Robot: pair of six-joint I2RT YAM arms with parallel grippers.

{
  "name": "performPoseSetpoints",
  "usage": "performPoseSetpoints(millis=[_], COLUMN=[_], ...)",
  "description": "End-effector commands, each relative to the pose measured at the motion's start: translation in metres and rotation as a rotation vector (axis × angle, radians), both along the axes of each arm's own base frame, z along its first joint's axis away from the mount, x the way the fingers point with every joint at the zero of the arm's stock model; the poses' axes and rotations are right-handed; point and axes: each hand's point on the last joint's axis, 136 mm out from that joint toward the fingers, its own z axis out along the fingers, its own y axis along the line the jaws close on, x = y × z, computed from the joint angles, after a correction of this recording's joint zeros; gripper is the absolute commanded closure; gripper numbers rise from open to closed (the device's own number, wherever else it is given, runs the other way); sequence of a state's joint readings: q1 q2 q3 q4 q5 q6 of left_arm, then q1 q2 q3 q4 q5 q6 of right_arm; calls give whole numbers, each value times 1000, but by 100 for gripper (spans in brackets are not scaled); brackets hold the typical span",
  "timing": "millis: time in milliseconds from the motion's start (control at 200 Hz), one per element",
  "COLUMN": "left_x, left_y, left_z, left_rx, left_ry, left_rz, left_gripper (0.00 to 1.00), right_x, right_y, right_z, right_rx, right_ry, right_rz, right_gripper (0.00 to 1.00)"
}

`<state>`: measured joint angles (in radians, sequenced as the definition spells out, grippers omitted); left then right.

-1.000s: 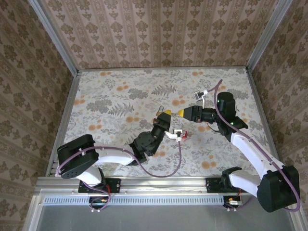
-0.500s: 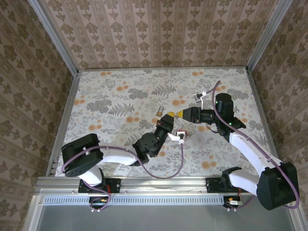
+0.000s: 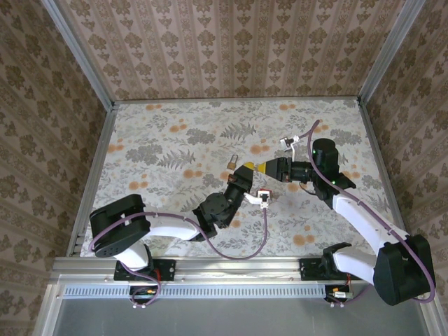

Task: Unlock with the key

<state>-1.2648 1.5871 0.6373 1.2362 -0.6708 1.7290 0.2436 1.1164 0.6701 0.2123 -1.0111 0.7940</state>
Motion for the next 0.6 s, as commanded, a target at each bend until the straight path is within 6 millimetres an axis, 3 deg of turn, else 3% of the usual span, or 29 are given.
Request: performPoseSetpoints(millis=[0, 595], left_x=[-2, -1], left_y=[-5, -11], left_z=[14, 11], left_rx=[-59, -44], left_ry=[-13, -15], left_rz=[-5, -4], left_gripper=[100, 100], right_x=[-4, -6], right_y=[3, 7], right_z=[10, 17], right_rx=[32, 61], right_ry=[-26, -21], right_rz=[24, 31], right_gripper=[70, 82])
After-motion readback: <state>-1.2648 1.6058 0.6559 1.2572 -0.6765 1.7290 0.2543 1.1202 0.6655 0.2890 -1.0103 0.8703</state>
